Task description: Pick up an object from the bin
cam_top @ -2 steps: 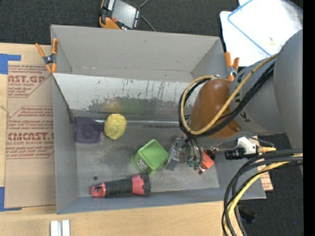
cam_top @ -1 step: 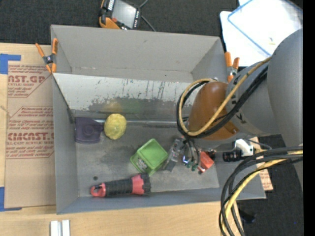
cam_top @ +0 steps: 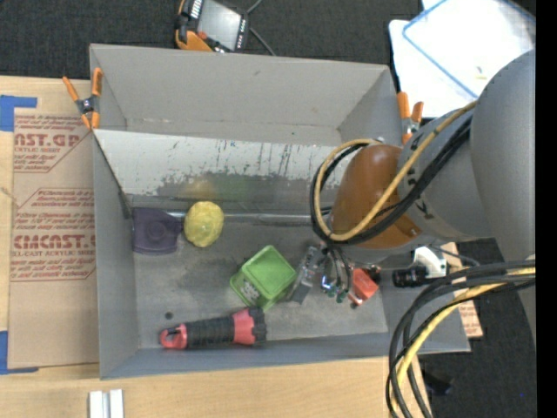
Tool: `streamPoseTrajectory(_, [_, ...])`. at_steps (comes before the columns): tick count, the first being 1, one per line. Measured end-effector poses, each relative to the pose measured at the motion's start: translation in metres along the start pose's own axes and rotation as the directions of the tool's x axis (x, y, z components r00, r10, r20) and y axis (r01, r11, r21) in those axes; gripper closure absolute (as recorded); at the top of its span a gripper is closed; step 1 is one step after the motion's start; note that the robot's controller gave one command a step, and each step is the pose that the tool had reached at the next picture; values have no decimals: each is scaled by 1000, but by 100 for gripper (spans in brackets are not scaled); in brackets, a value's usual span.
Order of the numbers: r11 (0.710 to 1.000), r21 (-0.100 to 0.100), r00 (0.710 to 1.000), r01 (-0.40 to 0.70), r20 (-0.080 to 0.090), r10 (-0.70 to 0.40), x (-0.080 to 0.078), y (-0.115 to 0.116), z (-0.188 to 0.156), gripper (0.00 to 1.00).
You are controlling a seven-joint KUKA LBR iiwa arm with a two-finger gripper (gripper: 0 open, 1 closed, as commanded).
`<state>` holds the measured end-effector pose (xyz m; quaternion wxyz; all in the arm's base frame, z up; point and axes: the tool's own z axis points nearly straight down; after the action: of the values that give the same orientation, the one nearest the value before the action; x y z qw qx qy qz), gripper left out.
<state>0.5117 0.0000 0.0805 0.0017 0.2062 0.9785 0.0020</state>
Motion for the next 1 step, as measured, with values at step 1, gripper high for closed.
streamPoseTrajectory(1, [993, -3, 993, 116, 11, -116, -52, 50, -65, 100])
